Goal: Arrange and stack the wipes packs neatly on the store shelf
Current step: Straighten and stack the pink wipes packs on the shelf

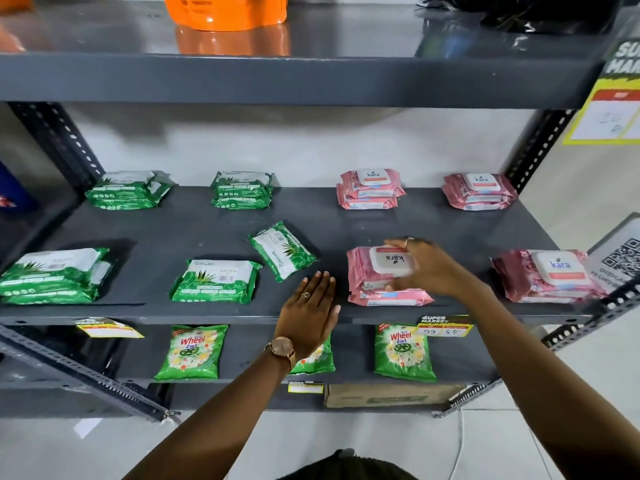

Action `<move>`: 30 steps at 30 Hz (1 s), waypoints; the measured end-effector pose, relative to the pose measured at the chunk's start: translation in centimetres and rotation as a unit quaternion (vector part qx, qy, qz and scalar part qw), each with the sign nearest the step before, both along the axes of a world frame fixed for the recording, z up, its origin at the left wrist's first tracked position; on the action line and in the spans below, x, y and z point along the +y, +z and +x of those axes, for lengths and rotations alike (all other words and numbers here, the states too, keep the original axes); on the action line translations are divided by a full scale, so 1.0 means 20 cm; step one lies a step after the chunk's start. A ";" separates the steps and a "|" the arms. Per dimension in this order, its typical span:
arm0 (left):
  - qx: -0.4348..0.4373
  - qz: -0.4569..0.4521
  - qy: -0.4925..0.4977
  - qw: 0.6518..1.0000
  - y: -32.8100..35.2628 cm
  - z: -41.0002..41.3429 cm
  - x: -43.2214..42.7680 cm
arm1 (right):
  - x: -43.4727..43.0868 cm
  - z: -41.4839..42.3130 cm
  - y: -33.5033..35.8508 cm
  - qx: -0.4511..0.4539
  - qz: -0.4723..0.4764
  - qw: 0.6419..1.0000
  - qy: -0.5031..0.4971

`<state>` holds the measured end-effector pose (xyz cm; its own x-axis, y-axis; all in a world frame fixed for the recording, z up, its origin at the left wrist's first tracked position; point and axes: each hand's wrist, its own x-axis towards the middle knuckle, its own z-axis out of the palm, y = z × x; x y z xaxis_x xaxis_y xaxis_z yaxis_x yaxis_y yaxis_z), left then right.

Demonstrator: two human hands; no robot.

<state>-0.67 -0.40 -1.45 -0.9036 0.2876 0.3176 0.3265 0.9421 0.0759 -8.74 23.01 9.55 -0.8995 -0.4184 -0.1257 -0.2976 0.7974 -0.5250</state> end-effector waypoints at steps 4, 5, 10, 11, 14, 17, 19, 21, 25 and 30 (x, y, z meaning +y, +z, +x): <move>0.006 0.020 -0.004 1.000 -0.01 0.00 -0.01 | -0.01 -0.02 0.03 -0.031 0.047 0.998 0.011; 0.006 0.025 -0.006 1.000 -0.02 -0.01 -0.01 | -0.02 -0.02 0.04 -0.041 0.038 0.998 0.009; 0.001 0.022 -0.003 1.000 -0.03 -0.02 -0.01 | -0.09 0.01 0.12 0.036 0.086 0.993 -0.067; -0.002 0.017 -0.003 1.000 -0.03 -0.02 -0.01 | -0.11 0.01 0.13 0.077 0.122 0.984 -0.100; -0.004 0.012 0.000 1.000 -0.03 -0.02 -0.02 | -0.16 0.06 0.14 0.171 0.192 0.950 -0.176; -0.002 0.012 0.002 1.000 -0.03 -0.02 -0.01 | -0.13 0.07 0.15 0.241 0.238 0.926 -0.167; 0.000 0.012 0.003 1.000 -0.03 -0.02 -0.01 | -0.06 0.06 0.15 0.240 0.249 0.938 -0.032; 0.001 0.013 0.000 1.000 -0.03 -0.02 -0.02 | -0.01 0.06 0.15 0.209 0.266 0.934 0.115; 0.003 0.012 0.000 1.000 -0.03 -0.02 -0.02 | 0.00 0.05 0.13 0.163 0.254 0.936 0.180; -0.008 0.010 0.002 1.000 -0.01 -0.01 -0.01 | -0.03 0.04 0.15 0.091 0.189 0.972 0.109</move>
